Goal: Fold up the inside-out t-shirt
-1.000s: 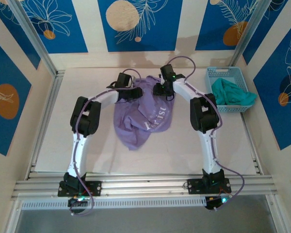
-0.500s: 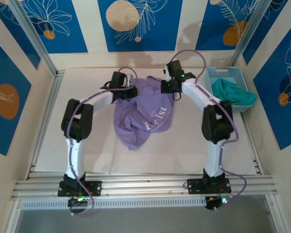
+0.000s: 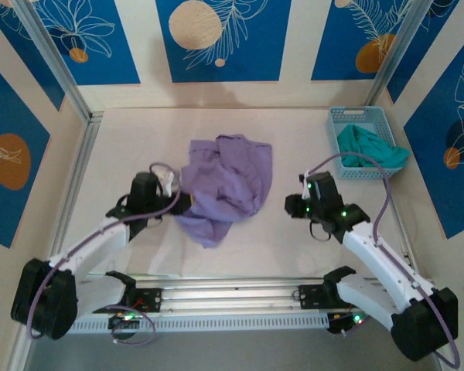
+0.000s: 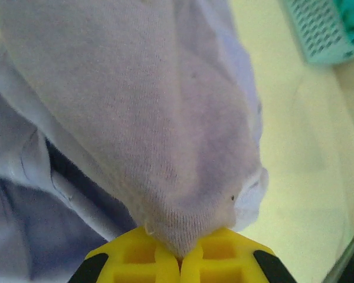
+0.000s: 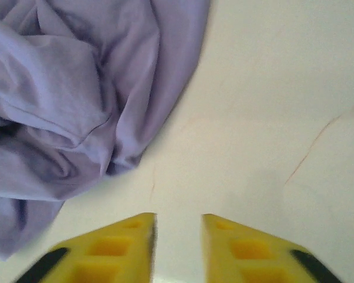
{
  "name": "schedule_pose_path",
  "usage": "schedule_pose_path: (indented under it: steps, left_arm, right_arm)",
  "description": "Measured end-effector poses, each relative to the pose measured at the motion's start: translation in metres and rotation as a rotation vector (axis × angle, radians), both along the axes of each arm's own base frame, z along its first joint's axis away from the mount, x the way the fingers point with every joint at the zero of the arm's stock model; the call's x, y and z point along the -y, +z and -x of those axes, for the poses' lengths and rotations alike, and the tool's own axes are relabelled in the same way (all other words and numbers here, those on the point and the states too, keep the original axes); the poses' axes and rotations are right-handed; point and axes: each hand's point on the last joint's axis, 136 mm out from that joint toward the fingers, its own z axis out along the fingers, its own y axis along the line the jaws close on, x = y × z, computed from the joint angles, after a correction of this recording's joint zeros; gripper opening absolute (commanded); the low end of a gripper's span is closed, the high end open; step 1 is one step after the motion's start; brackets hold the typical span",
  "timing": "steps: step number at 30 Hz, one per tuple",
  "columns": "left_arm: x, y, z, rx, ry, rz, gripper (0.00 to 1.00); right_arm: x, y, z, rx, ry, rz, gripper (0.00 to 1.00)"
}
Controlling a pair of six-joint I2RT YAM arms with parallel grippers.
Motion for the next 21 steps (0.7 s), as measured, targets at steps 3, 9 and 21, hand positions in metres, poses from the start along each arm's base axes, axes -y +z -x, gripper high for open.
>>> schedule_pose_path:
  steps: [3, 9, 21]
  left_arm:
    - [-0.008, -0.036, 0.030, -0.111, 0.000, -0.027, 0.00]
    - [-0.011, -0.045, 0.036, -0.140, 0.015, -0.038, 0.01]
    - [-0.016, -0.050, 0.033, -0.140, 0.039, -0.065, 0.01]
  right_arm:
    - [-0.028, -0.010, 0.004, -0.018, 0.099, -0.025, 0.45]
    - [-0.108, -0.016, -0.035, -0.016, 0.305, 0.025, 0.53]
    - [-0.172, -0.075, -0.086, -0.030, 0.446, 0.223, 0.05]
